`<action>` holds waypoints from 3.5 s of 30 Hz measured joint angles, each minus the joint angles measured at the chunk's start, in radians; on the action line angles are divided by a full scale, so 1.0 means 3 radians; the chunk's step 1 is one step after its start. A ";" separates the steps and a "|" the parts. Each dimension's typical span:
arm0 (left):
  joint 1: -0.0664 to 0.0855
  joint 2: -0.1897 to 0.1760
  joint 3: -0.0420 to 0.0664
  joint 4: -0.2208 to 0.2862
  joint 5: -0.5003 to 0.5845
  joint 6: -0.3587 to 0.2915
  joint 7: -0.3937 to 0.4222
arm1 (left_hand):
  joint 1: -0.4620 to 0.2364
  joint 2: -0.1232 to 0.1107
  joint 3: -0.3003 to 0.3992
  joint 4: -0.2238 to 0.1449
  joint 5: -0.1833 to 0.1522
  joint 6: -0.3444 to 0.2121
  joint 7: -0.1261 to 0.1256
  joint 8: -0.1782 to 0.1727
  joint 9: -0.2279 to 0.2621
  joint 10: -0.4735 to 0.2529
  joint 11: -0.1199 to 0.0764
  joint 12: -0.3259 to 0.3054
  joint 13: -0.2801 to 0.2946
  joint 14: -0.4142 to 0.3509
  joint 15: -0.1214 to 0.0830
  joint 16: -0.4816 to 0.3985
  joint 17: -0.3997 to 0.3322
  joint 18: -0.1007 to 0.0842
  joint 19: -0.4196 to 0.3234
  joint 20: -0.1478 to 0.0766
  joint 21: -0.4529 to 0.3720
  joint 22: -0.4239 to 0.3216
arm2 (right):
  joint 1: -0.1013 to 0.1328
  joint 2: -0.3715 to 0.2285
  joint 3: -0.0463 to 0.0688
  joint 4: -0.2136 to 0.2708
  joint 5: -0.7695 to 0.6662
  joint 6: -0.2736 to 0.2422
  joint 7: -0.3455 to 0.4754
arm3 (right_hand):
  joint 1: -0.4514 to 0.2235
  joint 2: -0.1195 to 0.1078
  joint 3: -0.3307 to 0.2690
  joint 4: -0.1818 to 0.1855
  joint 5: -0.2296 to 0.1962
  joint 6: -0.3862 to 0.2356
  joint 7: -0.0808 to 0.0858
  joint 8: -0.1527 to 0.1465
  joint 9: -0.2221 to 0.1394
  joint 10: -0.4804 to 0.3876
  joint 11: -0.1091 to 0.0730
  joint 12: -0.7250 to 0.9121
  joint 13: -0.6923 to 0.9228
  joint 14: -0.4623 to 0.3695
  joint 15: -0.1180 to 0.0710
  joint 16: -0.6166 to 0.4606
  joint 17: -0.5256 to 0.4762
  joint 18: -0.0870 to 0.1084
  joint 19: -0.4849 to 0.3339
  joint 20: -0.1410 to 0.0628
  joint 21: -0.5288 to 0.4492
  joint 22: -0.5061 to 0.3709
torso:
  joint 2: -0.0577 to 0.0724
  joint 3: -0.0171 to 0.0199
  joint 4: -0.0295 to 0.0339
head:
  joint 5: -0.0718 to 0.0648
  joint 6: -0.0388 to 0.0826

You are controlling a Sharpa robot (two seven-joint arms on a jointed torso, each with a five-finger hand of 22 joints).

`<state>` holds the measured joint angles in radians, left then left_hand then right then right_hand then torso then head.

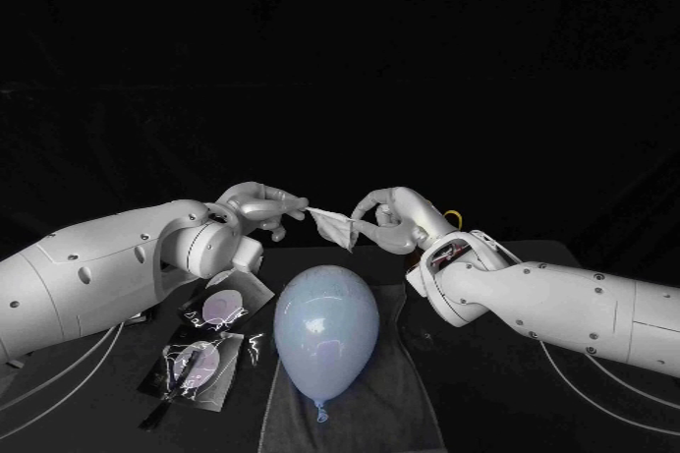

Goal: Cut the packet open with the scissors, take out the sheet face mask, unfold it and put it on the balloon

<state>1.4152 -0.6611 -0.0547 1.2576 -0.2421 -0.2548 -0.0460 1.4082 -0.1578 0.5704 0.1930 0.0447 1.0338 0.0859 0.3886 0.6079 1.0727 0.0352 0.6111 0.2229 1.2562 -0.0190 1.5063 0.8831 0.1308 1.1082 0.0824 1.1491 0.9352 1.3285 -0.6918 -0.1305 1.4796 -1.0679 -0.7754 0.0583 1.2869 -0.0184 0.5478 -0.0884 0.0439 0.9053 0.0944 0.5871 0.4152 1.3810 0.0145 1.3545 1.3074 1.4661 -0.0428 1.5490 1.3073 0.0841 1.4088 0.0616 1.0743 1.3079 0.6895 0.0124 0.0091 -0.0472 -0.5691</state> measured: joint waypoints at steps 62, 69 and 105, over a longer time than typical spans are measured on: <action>-0.0001 -0.0029 0.0000 -0.0023 -0.0002 -0.0038 -0.0047 | -0.0007 -0.0007 0.0008 0.0008 -0.0002 -0.0001 0.0001 0.0006 0.0000 0.0011 -0.0011 0.0013 0.0001 0.0008 -0.0007 -0.0004 0.0020 -0.0001 0.0023 0.0000 0.0011 0.0018 | 0.0010 -0.0030 0.0008 -0.0079 0.0103 -0.0035 -0.0054 | -0.0058 -0.0050 0.0017 -0.0024 0.0001 -0.0056 0.0040 0.0006 -0.0004 -0.0129 0.0030 -0.0174 -0.0114 -0.0006 0.0006 -0.0041 0.0003 -0.0003 -0.0053 -0.0010 -0.0216 0.0000 | 0.0001 -0.0004 0.0003 | -0.0002 -0.0012; -0.0002 -0.0022 0.0000 -0.0007 -0.0002 -0.0007 -0.0030 | -0.0008 -0.0034 0.0008 0.0008 -0.0002 -0.0001 0.0001 0.0006 0.0002 0.0012 -0.0011 0.0013 0.0000 0.0008 -0.0007 -0.0004 0.0020 -0.0002 0.0035 -0.0012 0.0026 0.0032 | 0.0010 0.0058 0.0003 -0.0179 0.0241 0.0098 -0.0044 | -0.0215 -0.0177 -0.0118 0.0033 0.0001 -0.0279 0.0149 -0.0284 -0.0172 -0.0323 0.0153 -0.0311 -0.0261 0.0001 0.0073 -0.0084 0.0002 0.0029 -0.0143 0.0071 -0.0443 0.0001 | 0.0001 -0.0003 0.0002 | -0.0010 -0.0007; -0.0015 -0.0012 0.0003 0.0046 -0.0021 0.0549 0.0163 | 0.0023 -0.0030 0.0049 -0.0032 -0.0002 -0.0007 0.0006 0.0018 0.0045 0.0012 -0.0011 0.0013 -0.0002 0.0037 -0.0025 -0.0006 0.0070 -0.0002 0.0071 -0.0024 0.0049 0.0081 | -0.0098 0.0619 -0.0018 -0.0816 0.0620 0.0594 0.0074 | -0.0161 -0.0293 -0.0410 0.0061 0.0001 -0.0672 0.0315 -0.0720 -0.0418 -0.1472 0.0363 -0.0995 -0.1084 -0.0285 0.0308 -0.0496 -0.0427 0.0236 -0.0924 0.0278 -0.2092 -0.0060 | 0.0000 -0.0002 0.0004 | -0.0052 0.0000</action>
<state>1.4108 -0.6647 -0.0538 1.2714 -0.2485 -0.0902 0.0030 1.4151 -0.1667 0.5851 0.1833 0.0441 1.0318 0.0878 0.3941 0.6214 1.0762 0.0318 0.6149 0.2224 1.2672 -0.0266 1.5043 0.9041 0.1303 1.1295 0.0752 1.1638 0.9596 1.2991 -0.5061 -0.1359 1.2349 -0.8818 -0.5973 0.0806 1.2387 -0.1064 0.4249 -0.0703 0.0442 0.7037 0.1890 0.3712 0.2897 0.9394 0.1235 1.0560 0.9823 1.3805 0.0497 1.4001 1.1791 0.1548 1.1317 0.1451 0.4468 1.2899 0.6896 0.0118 0.0103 -0.0629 -0.5691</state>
